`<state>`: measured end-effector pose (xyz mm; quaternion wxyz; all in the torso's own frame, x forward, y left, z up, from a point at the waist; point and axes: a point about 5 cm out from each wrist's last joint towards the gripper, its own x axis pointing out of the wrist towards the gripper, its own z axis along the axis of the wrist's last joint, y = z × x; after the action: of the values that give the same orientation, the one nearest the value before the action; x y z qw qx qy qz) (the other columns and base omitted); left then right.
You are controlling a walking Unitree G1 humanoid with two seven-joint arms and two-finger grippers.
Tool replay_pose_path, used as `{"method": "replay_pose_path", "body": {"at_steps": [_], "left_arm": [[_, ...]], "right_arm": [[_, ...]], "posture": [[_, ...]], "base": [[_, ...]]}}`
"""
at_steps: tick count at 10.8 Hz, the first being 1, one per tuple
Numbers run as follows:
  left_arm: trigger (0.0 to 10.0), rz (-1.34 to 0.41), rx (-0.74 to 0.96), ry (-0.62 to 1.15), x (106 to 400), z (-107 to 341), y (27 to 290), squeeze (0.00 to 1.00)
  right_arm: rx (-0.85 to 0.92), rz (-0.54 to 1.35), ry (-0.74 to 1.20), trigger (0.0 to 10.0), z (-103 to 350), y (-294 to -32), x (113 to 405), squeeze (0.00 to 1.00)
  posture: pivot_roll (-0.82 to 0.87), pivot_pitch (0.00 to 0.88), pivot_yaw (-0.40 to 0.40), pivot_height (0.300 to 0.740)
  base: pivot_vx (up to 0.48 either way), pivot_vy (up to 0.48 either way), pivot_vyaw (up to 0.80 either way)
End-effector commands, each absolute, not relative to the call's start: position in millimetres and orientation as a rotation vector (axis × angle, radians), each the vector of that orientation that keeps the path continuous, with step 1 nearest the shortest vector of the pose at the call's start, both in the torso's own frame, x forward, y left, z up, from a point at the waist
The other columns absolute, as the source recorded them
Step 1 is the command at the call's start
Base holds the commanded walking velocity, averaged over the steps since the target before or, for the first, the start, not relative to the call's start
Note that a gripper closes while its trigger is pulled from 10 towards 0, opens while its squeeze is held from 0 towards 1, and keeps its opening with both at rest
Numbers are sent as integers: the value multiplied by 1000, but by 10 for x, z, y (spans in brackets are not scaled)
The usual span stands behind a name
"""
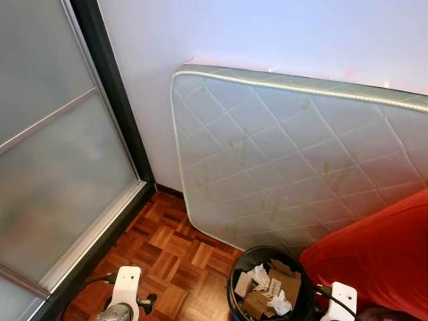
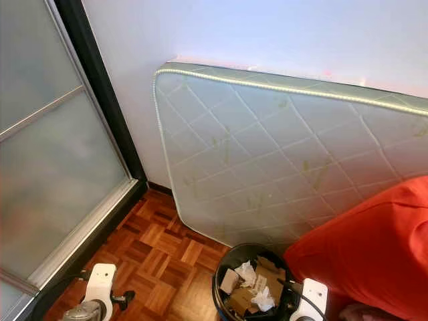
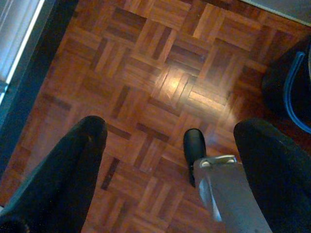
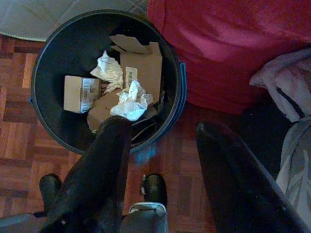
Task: Clean up the room
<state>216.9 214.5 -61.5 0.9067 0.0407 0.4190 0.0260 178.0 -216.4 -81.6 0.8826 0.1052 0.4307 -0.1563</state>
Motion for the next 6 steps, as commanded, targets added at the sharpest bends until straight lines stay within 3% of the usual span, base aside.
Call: {"method": "replay_pose_path", "body": {"at_steps": [1, 6], "left_arm": [[10000, 60, 63, 882, 2119, -645, 2147, 0], [10000, 37, 71, 864, 2158, -632, 2084, 0]], "right_arm": [[218, -320, 904, 10000, -825, -2153, 1764, 0], [221, -303, 901, 10000, -829, -2143, 1757, 0]], "posture": [[87, 0, 33, 740], [83, 0, 33, 740]], "base": [[0, 0, 0], [0, 0, 0]]}}
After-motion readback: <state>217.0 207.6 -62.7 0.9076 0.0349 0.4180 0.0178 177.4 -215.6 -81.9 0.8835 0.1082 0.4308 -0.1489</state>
